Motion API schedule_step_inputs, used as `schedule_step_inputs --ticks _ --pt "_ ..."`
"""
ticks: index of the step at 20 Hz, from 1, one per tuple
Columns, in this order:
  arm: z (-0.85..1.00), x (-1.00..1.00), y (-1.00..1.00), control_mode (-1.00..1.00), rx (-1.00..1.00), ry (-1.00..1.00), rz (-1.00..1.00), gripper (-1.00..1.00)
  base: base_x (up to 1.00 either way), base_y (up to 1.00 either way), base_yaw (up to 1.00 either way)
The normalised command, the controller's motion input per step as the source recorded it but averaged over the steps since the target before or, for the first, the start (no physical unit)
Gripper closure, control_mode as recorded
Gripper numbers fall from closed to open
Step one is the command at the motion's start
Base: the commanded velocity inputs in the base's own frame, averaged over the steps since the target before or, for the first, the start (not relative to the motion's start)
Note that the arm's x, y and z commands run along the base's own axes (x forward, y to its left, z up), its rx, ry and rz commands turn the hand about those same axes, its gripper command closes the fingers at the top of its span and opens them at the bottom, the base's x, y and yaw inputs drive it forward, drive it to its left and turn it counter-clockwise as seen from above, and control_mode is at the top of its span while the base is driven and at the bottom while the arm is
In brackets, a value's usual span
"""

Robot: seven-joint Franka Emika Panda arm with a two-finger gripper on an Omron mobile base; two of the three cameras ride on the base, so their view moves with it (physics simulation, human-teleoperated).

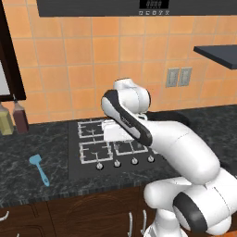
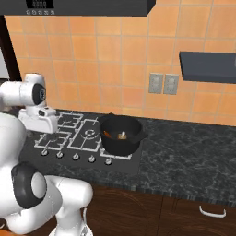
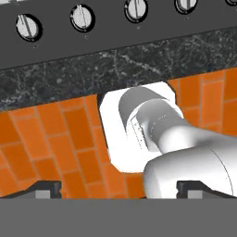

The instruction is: Put the carrot and mushroom in the pot. Retrieve the spatula and lightly stir the vegetables in the pot.

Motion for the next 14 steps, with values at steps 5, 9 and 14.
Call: schedule_step_inputs --ticks 5,9,14 --pt "-0.01 -0.09 1.0 -1.0 -0.26 -0.06 0.11 -1.0 0.0 0.0 0.0" --pt "-0.43 -0.04 1.0 -1.0 -0.07 -0.07 0.05 -1.0 0.0 0.0 0.0" --pt "-0.51 0.01 1.0 -1.0 0.04 -0.07 -0.02 -1.0 0.0 0.0 0.0"
